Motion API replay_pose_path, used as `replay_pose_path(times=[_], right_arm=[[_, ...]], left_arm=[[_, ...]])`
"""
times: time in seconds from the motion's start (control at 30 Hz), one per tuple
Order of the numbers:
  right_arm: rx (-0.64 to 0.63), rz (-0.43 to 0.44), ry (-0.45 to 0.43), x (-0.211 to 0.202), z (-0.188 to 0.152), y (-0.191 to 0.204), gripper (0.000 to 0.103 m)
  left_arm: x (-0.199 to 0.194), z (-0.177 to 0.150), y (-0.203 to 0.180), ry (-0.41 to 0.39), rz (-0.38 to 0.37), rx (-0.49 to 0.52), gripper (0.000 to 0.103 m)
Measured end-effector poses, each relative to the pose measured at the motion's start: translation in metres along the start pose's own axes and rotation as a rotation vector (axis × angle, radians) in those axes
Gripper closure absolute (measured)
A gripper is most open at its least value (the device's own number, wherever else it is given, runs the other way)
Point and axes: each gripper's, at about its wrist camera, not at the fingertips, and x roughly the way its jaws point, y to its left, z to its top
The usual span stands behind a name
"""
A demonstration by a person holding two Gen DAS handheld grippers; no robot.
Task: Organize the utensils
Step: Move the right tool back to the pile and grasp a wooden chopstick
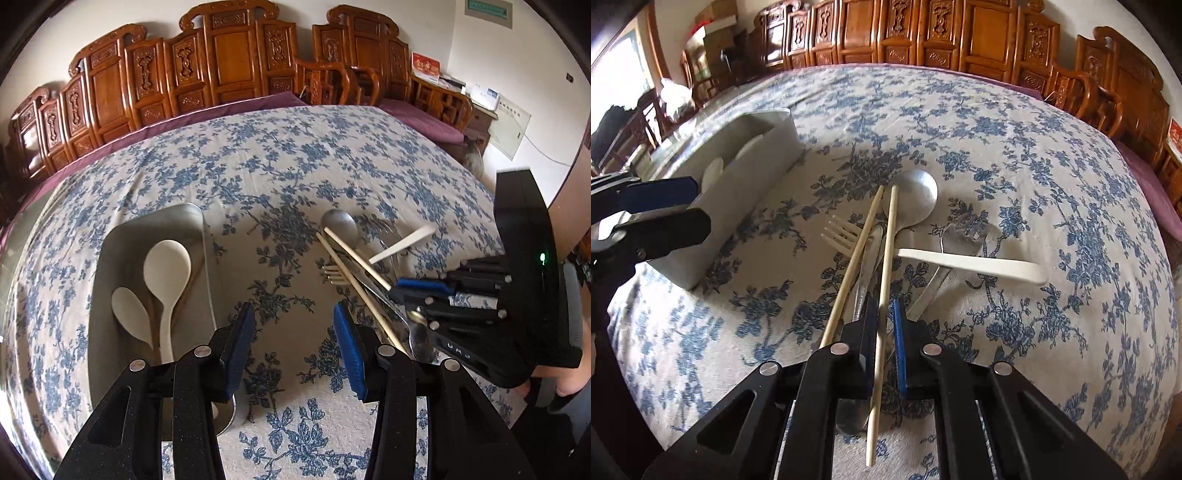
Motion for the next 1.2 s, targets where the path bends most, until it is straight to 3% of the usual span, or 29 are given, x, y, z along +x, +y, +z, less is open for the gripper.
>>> replay_pose_path(times=[0.27, 0.63, 1.2], right_arm=[[-0.028, -0.011, 0.06, 0.012, 0.01, 0.003, 0.095], [0.04, -0.03, -0.046, -0.037, 0.002, -0.018, 0.097], [0.034, -0.065, -0.066, -0.077, -0.037, -0.033, 0.097]], left_arm=[[0.007, -0.002, -0.007, 0.017, -0.005, 0.011, 0.061], [0.02, -0.002, -0.02, 0.039, -0.044, 0.006, 0.061], [0.063, -0.005, -0.055, 0.089, -0.065, 0.014, 0.061]])
